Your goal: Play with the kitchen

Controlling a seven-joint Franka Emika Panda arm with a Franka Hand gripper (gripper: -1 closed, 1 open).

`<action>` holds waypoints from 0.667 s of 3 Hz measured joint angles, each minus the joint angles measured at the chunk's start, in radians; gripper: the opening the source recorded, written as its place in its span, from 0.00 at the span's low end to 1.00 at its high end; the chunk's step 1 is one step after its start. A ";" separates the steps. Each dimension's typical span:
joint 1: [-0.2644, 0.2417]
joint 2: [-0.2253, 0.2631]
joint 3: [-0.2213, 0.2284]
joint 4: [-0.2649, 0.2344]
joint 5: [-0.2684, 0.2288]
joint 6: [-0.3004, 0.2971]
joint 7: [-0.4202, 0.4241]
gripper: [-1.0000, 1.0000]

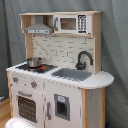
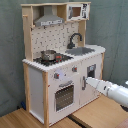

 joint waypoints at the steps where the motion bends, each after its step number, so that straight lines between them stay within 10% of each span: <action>1: -0.037 0.000 0.001 0.034 -0.022 -0.003 0.098 1.00; 2: -0.070 0.000 0.004 0.064 -0.037 -0.005 0.205 1.00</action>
